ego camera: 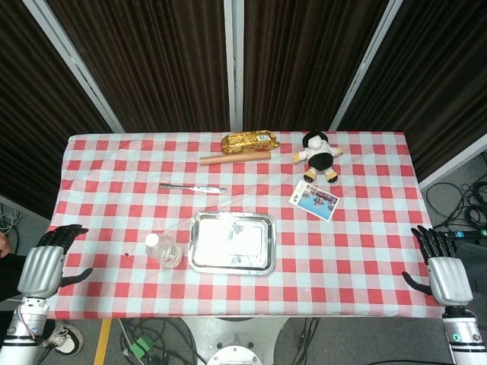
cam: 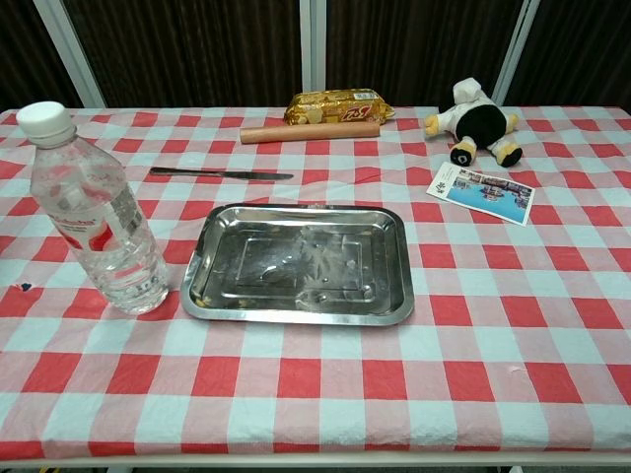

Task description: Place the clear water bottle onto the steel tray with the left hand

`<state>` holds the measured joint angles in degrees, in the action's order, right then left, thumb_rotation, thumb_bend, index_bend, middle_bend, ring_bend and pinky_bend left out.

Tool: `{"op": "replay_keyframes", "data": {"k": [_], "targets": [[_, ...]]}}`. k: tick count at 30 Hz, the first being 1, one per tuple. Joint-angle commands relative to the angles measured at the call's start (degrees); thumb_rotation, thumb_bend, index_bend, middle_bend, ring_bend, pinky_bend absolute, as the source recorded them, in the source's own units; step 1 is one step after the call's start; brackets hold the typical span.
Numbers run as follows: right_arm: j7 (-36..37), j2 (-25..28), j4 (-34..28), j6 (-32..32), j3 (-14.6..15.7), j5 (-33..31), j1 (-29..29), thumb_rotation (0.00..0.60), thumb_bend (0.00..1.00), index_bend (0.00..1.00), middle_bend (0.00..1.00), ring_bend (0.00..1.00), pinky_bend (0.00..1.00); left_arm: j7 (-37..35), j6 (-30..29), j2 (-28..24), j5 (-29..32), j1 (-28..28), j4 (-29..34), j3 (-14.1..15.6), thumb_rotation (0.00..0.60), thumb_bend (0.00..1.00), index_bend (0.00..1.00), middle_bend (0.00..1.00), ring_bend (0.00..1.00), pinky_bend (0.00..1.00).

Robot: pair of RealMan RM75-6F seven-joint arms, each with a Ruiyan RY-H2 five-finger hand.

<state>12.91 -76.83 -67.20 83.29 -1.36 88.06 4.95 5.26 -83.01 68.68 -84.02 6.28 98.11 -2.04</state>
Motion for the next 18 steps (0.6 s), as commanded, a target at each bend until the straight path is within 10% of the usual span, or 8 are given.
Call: {"op": "replay_keyframes", "data": {"k": [1,18], "targets": [[0.0,0.0,0.0,0.1,0.0,0.0,0.0,0.600,0.15,0.07,0.05,0.00,0.00,-0.1,0.1,0.0,0.1,0.0,-0.3,0.0,0.600,0.09,0.31,0.31,0.21,0.22],[0.0,0.0,0.0,-0.5,-0.2,-0.6,0.1,0.600,0.15,0.07,0.05,0.00,0.00,-3.7,2.6,0.7,1.0,0.4,-0.9,0.6,0.600,0.08,0.31,0.31,0.21,0.23]]}}
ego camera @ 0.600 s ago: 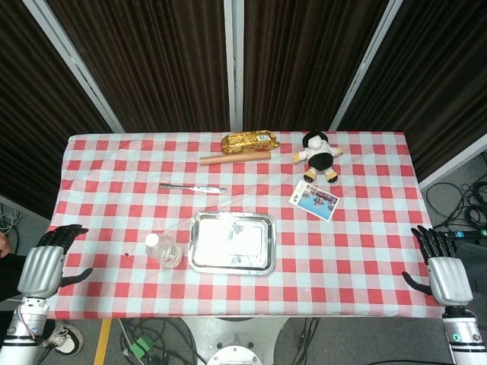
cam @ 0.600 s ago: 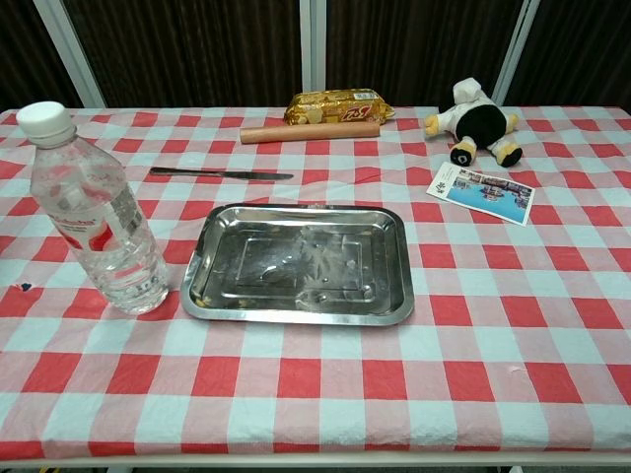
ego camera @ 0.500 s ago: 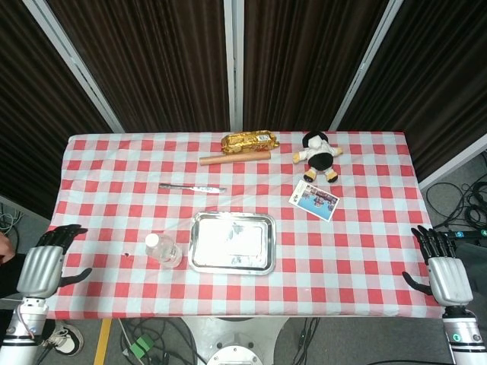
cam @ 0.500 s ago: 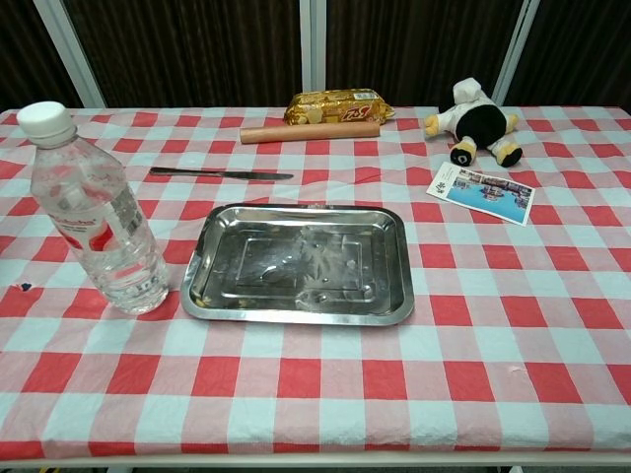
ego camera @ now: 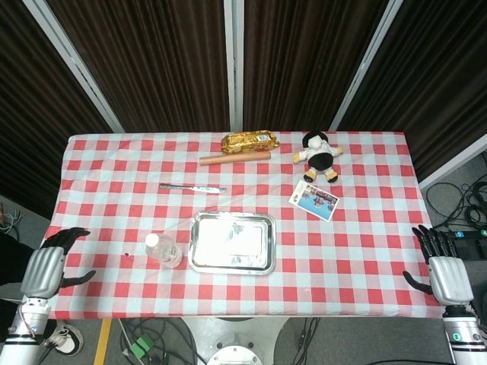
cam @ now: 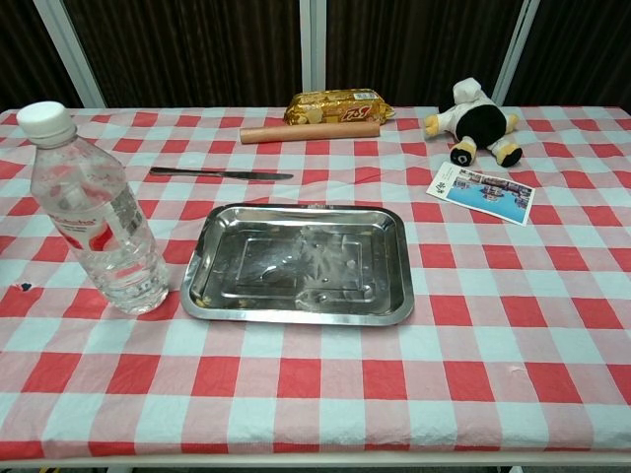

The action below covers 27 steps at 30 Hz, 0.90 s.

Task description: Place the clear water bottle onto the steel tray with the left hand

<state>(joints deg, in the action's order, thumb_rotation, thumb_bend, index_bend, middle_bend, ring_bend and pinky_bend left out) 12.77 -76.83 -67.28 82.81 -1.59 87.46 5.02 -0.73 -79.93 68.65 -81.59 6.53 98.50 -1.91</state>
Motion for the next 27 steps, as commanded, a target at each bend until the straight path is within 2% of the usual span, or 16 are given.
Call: {"op": "replay_keyframes", "data": {"k": [1,7,13,22,27], "targets": [[0.1,0.1,0.1,0.1,0.0,0.1,0.0,0.600,0.15,0.07,0.05,0.00,0.00,1.8,-0.2,1.2,-1.8,0.3,-1.1,0.7,0.600,0.07,0.31,0.31,0.21,0.23],[0.3,0.2,0.0,0.8,0.0,0.4,-0.2,0.600,0.15,0.07,0.05,0.00,0.00,-5.7,4.4,2.2,-0.2,1.6,1.9,1.0,0.600,0.01,0.28,0.31,0.20,0.22],[0.3,0.1,0.1,0.5,0.0,0.4,-0.1,0.600,0.15,0.07,0.05,0.00,0.00,-12.2,7.7,5.0,1.5,3.3,2.1,-0.2,0.600,0.00,0.19,0.22,0.17,0.21],[0.9,0.3,0.4,0.3,-0.3,-0.2,-0.1,0.600,0.15,0.07,0.05,0.00,0.00,-12.0,13.4,9.2,6.2,7.7,3.9,-3.3,0.600,0.00,0.18,0.22,0.16,0.21],[1.3,0.4,0.4,0.2,-0.4,-0.3,-0.1,0.600,0.15,0.07,0.05,0.00,0.00,-12.0,15.4,9.9,8.0,9.0,5.5,-3.8,0.600,0.00,0.18,0.22,0.16,0.21]]}}
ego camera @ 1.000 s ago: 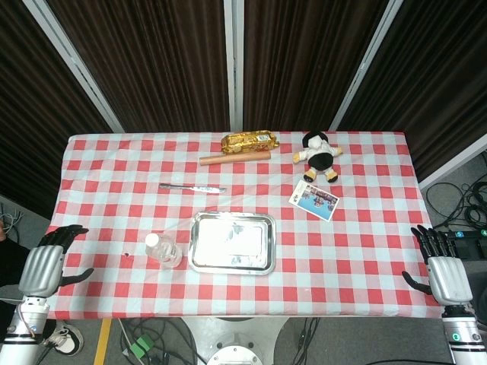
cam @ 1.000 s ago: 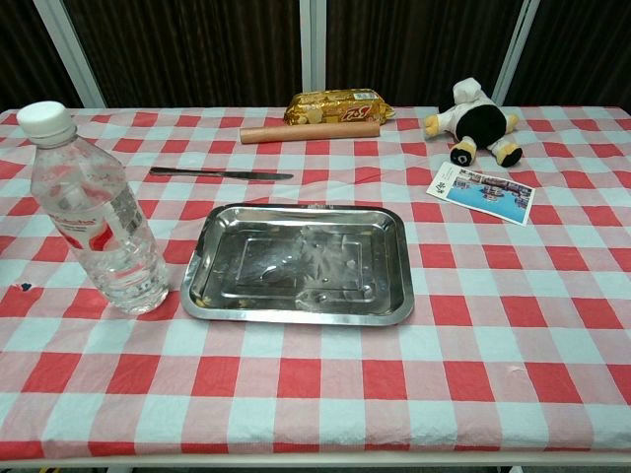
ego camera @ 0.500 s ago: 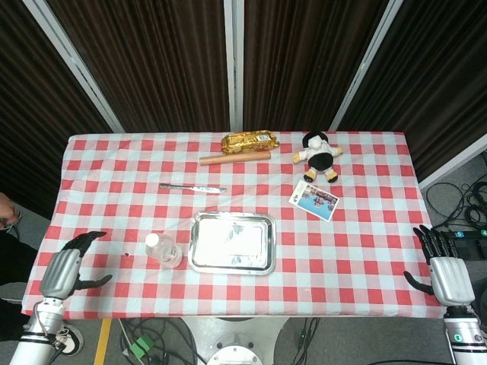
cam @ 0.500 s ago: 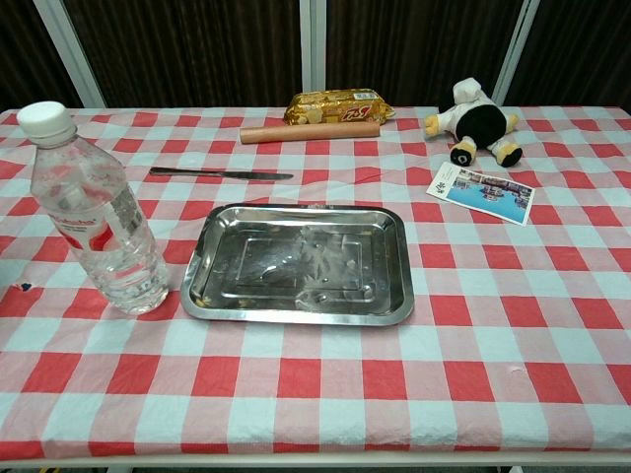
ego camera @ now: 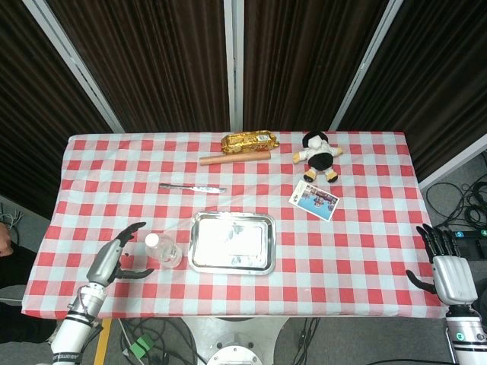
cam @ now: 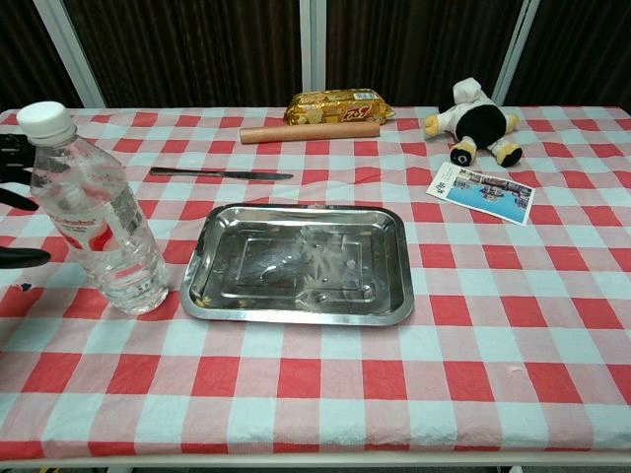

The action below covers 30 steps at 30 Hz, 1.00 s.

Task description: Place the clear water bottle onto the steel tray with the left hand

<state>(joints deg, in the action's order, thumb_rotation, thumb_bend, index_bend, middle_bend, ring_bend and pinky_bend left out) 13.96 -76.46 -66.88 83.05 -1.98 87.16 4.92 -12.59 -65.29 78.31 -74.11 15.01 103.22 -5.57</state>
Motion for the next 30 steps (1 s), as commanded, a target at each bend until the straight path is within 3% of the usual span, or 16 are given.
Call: {"op": "replay_keyframes", "data": {"k": [1,18,30], "targets": [[0.1,0.0,0.0,0.0,0.0,0.0,0.0,0.600,0.15,0.07,0.05,0.00,0.00,-0.2,1.1,0.2,0.6,0.7,1.0,-0.1,0.600,0.00,0.18,0.22,0.16,0.21],[0.6,0.3,0.0,-0.3,-0.4,-0.6,0.1,0.600,0.15,0.07,0.05,0.00,0.00,-2.1,3.5,2.9,1.1,3.6,1.7,-0.9,0.600,0.00,0.19,0.23,0.16,0.21],[0.8,0.3,0.1,-0.6,-0.5,-0.7,0.1,0.600,0.15,0.07,0.05,0.00,0.00,-2.7,1.1,5.4,2.6,3.3,-0.2,-1.7,0.600,0.09,0.40,0.42,0.20,0.22]]}}
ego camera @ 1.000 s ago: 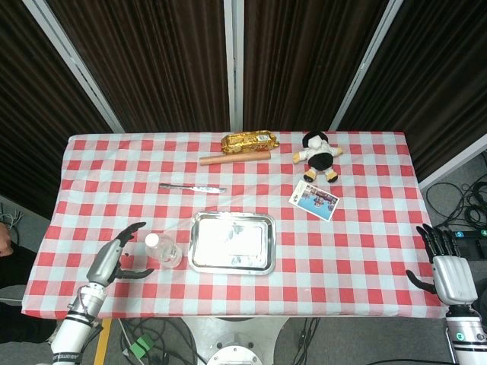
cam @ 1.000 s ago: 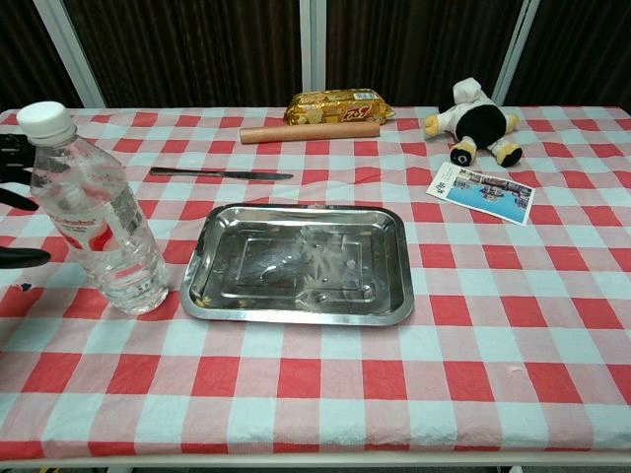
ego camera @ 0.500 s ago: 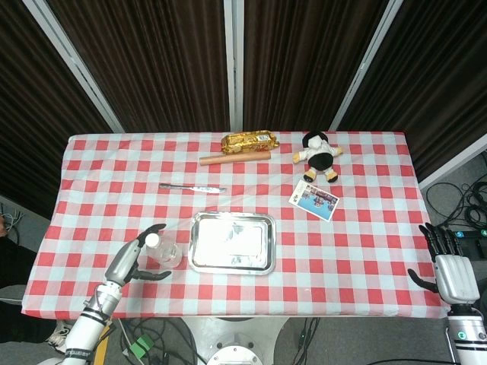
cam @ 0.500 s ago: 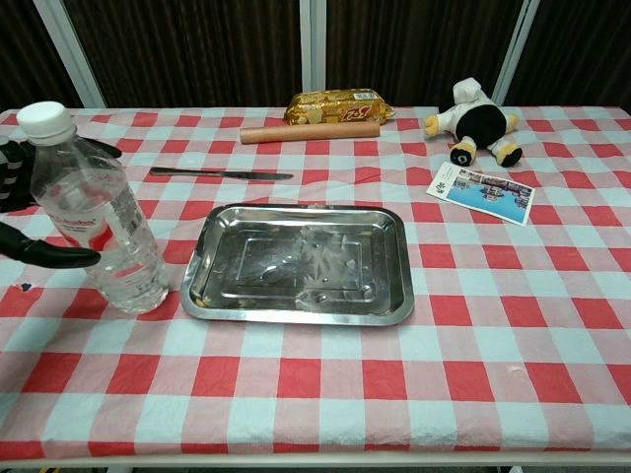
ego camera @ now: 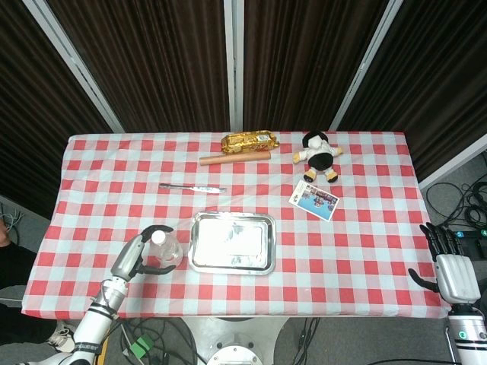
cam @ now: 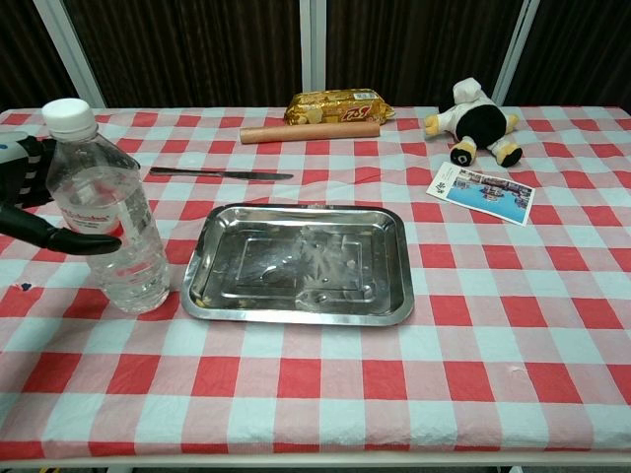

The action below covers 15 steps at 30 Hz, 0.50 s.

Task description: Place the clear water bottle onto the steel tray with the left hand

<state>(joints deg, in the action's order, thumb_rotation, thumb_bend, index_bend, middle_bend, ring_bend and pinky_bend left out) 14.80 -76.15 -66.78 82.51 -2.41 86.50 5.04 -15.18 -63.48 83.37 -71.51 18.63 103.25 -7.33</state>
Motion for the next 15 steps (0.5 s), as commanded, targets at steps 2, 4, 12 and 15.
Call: {"op": "replay_keyframes", "data": {"k": [2,4,12,15], "targets": [[-0.1,0.0,0.0,-0.1,-0.1,-0.1,0.0,0.600,0.15,0.07,0.05,0.00,0.00,-0.1,-1.3,1.1,0.5,-0.4,-0.6,-0.4,0.600,0.11,0.45,0.46,0.23,0.24],[-0.1,0.0,0.0,-0.2,-0.1,-0.2,0.0,0.600,0.15,0.07,0.05,0.00,0.00,0.2,-1.6,1.7,1.2,-0.3,-0.9,-0.8,0.600,0.13,0.49,0.51,0.25,0.25],[-0.2,0.0,-0.1,-0.1,-0.1,-0.1,0.0,0.600,0.15,0.07,0.05,0.00,0.00,2.5,-3.8,3.7,3.2,-0.2,-1.2,-2.4,0.600,0.20,0.62,0.64,0.34,0.33],[-0.2,0.0,-0.2,0.0,-0.1,-0.1,0.0,0.600,0.15,0.07,0.05,0.00,0.00,3.0,-3.9,3.5,3.2,0.1,-0.6,-2.9,0.600,0.21,0.63,0.64,0.35,0.34]]}}
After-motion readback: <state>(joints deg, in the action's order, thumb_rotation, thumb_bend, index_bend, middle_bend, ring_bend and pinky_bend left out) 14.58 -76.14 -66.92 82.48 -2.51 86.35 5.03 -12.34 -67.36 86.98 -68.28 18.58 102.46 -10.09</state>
